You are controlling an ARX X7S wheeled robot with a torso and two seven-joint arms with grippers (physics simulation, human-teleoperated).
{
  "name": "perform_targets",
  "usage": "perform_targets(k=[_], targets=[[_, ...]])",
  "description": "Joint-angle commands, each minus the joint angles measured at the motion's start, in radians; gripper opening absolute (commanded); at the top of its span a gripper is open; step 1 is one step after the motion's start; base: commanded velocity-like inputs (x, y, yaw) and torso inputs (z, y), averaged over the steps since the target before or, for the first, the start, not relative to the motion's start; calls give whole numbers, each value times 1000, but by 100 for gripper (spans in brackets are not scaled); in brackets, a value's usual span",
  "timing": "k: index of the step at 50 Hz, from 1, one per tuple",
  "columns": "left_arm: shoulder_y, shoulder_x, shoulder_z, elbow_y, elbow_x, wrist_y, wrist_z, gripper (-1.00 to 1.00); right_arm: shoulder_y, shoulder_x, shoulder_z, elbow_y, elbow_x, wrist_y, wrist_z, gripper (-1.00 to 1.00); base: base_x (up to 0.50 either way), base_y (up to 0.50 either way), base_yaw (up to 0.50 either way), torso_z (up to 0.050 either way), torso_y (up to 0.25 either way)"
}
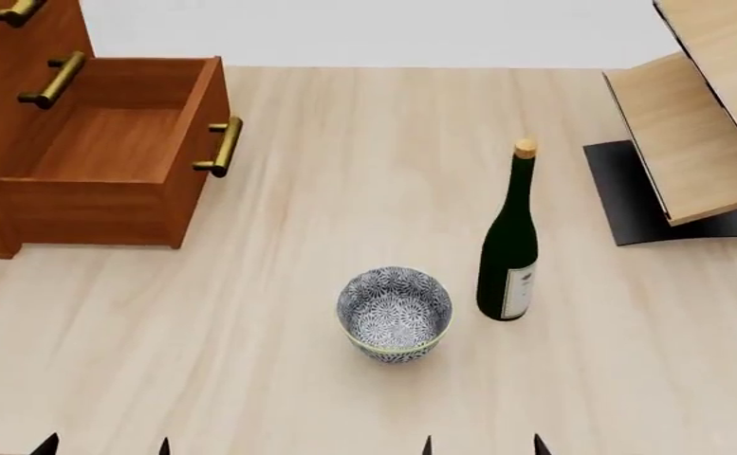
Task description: Put the wine bottle in the bottom drawer of the cabinet.
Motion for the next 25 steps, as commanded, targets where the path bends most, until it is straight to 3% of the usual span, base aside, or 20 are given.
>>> perform_targets(k=[1,3,13,25], targets=[[6,-10,10,9,-21,13,-4,100,1,11,-15,6,7,-12,9,100,0,0,0,50,0],[5,-11,10,14,-24,5,-9,100,-2,14,-18,-7,8,-2,11,100,0,80,0,50,0],[1,-19,17,5,-41,2,-10,100,-2,22,-29,-9,11,-6,19,100,0,210,0,0,0],[-2,-27,28,1,-47,8,-19,100,0,30,-40,-4,18,-15,26,100,0,452,0,0,0]])
